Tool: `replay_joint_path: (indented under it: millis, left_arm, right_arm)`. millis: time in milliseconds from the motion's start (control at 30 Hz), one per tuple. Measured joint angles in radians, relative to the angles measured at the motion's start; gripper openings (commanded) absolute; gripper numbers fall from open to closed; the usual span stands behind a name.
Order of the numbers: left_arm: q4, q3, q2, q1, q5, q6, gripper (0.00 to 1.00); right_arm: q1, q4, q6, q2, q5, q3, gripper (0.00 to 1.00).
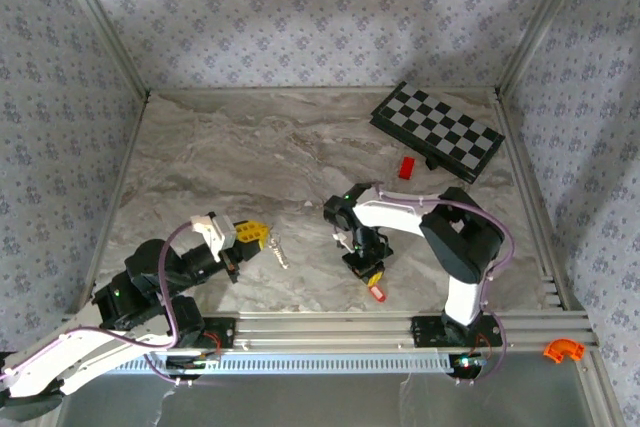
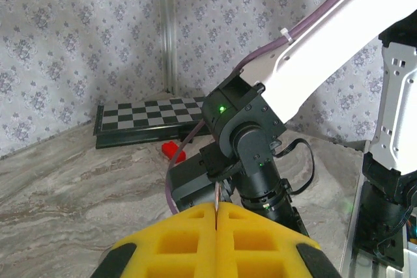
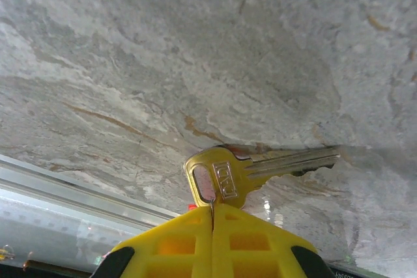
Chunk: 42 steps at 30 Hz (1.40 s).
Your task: Put the keys on the keyring
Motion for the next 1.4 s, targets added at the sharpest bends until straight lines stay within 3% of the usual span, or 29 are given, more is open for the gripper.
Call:
replay_joint_path:
  millis: [233, 633, 933, 1100, 1400]
  left_arm:
    - [0.0, 0.0, -0.003, 0.0, 0.0, 0.0, 0.0]
    - [0.004, -0.013, -0.014, 0.0, 0.004, -0.008, 0.0]
    - [0.006, -0.015, -0.019, 0.0, 0.016, -0.008, 0.0]
    - [0.006, -0.016, -0.016, 0.0, 0.016, -0.008, 0.0]
    - [0.008, -0.016, -0.015, 0.0, 0.031, -0.008, 0.0]
  right_arm:
    - [0.0, 0.021, -0.005, 0.031, 0.0, -0.002, 0.07]
    - [0.006, 0.043, 0.011, 0.011, 0.011, -0.003, 0.24]
    - [0.068, 0.143, 0.17, -0.182, 0.063, -0.083, 0.35]
    - [0.082, 0.23, 0.303, -0.328, 0.099, -0.209, 0.42]
    - [0.092, 0.417, 0.465, -0.566, 0.128, -0.411, 0.42]
